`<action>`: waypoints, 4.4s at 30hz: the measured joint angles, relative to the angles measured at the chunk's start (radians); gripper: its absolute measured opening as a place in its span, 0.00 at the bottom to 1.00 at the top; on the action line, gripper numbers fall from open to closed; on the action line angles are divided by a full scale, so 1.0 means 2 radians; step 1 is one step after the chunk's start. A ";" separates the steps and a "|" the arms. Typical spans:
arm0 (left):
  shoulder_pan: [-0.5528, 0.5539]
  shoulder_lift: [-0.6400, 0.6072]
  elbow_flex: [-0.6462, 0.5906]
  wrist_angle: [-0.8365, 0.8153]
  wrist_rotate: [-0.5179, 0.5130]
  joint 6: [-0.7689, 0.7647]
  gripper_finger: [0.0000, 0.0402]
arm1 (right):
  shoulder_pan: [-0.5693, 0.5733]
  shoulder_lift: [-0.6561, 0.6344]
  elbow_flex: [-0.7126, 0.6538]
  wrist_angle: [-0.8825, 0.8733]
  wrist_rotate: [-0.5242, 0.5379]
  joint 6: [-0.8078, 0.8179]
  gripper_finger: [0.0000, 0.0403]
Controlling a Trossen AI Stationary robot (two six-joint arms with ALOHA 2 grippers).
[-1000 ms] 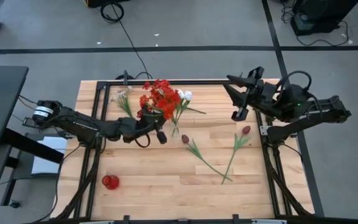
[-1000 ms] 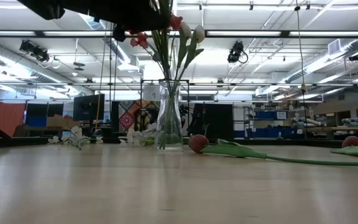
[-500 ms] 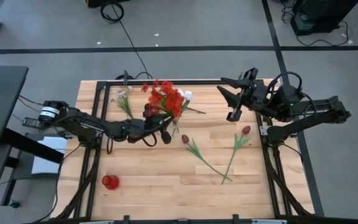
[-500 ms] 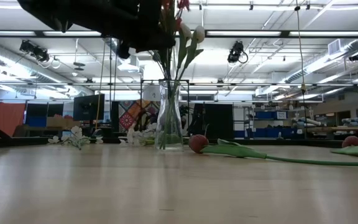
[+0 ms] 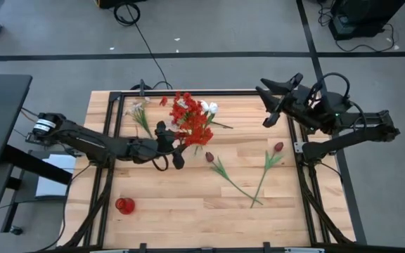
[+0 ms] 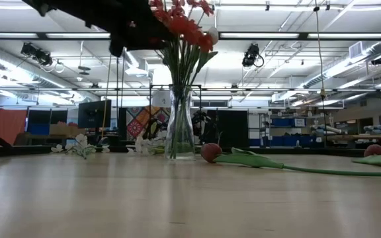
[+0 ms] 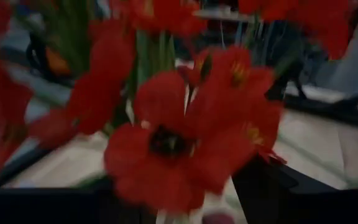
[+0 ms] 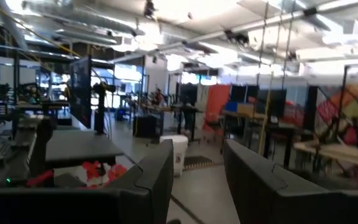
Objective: Sort flowers into vase by color
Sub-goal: Put the orange flowers into the transparent vase, then put the right white flowers into the red vase
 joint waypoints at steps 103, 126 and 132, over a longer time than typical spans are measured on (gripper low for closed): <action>-0.048 -0.106 -0.001 -0.511 0.062 -0.501 0.36 | -0.347 0.459 -0.001 -0.150 -0.459 0.192 0.02; -0.015 -0.313 -0.001 -0.151 -0.085 -0.101 0.36 | -0.365 0.230 0.000 0.070 -0.505 0.323 0.02; 0.009 -0.312 -0.001 -0.035 -0.032 -0.001 0.46 | -0.314 0.202 0.000 0.136 -0.501 0.346 0.02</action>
